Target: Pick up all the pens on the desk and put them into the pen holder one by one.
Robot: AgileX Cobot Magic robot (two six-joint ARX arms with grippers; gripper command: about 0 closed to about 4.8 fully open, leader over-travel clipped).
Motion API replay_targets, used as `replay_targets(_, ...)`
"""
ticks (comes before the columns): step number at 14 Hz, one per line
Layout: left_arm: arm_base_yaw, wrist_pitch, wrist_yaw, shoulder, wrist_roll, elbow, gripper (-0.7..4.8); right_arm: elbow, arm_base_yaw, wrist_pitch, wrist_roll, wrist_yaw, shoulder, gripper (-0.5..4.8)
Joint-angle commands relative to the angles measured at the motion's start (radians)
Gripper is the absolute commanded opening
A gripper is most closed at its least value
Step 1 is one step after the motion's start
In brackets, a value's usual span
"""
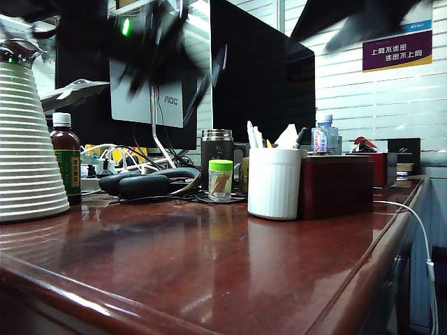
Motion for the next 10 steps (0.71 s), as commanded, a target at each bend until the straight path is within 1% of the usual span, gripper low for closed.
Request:
replay_targets(1, -0.062, 0.321, 0.0, 0.046, -0.016, -0.001, -0.06, 0.005, -0.041, 0.08, -0.002, 0.019, -0.093, 3.67)
replay_targets(3, -0.129, 0.422, -0.046, 0.129, -0.042, -0.001, -0.06, 0.005, -0.1, 0.085, -0.002, 0.011, -0.14, 3.67)
replay_targets(5, -0.181, 0.508, -0.127, 0.22, -0.094, -0.001, -0.06, 0.005, -0.154, 0.084, -0.002, -0.038, -0.153, 3.67)
replay_targets(6, -0.204, 0.589, -0.172, 0.272, -0.102, -0.001, -0.06, 0.005, -0.173, 0.08, -0.002, -0.061, -0.152, 3.67)
replay_targets(7, -0.208, 0.652, -0.209, 0.314, -0.102, -0.001, -0.06, 0.005, -0.18, 0.071, -0.002, -0.067, -0.151, 3.67)
replay_targets(8, -0.207, 0.668, -0.233, 0.334, -0.101, -0.001, -0.06, 0.005, -0.18, 0.056, -0.002, -0.066, -0.151, 3.67)
replay_targets(10, -0.205, 0.678, -0.332, 0.361, -0.098, 0.001, -0.06, 0.002, -0.18, 0.037, -0.003, -0.068, -0.15, 3.67)
